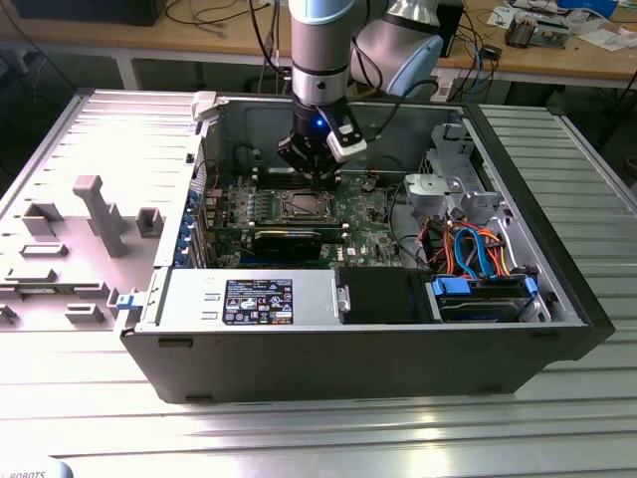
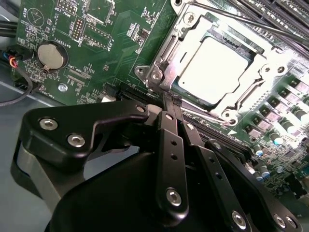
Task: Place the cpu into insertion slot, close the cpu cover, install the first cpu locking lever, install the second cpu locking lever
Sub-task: 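Install the first cpu locking lever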
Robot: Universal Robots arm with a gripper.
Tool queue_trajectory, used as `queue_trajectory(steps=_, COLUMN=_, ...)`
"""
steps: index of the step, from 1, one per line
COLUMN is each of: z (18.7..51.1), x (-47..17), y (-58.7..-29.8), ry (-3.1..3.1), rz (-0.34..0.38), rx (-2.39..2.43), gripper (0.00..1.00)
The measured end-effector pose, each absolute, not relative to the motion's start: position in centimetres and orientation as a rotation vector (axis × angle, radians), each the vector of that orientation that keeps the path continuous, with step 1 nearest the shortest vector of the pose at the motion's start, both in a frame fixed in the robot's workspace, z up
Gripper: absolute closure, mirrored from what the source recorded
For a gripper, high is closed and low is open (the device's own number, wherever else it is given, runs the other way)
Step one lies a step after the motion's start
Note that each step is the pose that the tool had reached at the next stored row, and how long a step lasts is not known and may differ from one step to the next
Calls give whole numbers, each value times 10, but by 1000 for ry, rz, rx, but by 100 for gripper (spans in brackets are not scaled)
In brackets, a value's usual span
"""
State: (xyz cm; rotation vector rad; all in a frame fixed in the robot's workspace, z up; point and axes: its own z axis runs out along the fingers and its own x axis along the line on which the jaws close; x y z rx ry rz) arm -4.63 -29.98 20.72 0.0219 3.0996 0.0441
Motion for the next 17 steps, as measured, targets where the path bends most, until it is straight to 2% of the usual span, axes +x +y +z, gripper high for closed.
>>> queue_trajectory(steps=17, z=207, x=-45, y=-300, ry=3099, rz=45, rx=22, gripper=89)
